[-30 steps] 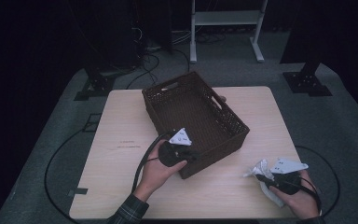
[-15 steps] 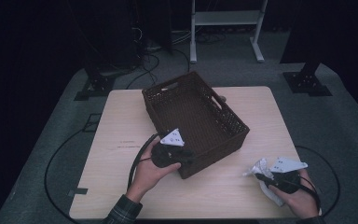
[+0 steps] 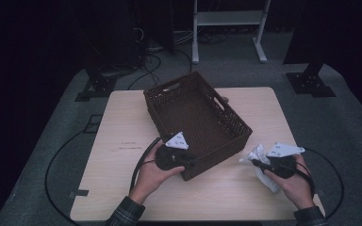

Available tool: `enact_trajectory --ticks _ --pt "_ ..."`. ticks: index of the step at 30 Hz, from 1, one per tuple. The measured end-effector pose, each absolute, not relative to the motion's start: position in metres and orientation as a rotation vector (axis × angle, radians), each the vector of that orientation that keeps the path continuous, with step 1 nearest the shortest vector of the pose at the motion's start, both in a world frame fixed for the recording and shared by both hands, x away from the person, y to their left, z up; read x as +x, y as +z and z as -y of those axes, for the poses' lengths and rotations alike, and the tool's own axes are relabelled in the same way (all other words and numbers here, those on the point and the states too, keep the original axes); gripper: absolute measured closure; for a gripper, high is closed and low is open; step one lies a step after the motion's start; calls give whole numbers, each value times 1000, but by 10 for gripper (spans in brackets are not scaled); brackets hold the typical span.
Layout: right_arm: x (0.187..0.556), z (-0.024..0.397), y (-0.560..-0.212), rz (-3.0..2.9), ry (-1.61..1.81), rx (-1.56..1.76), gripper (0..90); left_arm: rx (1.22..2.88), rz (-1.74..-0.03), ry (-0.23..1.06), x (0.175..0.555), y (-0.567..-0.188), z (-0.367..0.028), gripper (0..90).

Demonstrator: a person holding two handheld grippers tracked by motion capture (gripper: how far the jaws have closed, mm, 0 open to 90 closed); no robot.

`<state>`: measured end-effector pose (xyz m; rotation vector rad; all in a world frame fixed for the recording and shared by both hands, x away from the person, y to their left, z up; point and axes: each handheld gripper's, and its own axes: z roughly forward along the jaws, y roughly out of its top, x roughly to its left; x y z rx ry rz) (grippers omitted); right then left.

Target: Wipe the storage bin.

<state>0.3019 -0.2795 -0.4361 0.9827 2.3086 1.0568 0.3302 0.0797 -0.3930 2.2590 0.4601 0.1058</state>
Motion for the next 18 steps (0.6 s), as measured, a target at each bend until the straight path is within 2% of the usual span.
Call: enact_trajectory --ticks 18 --pt "337 266 -406 -2247 1062 1015 740 2263 -443 50 334 -395 -80 756"
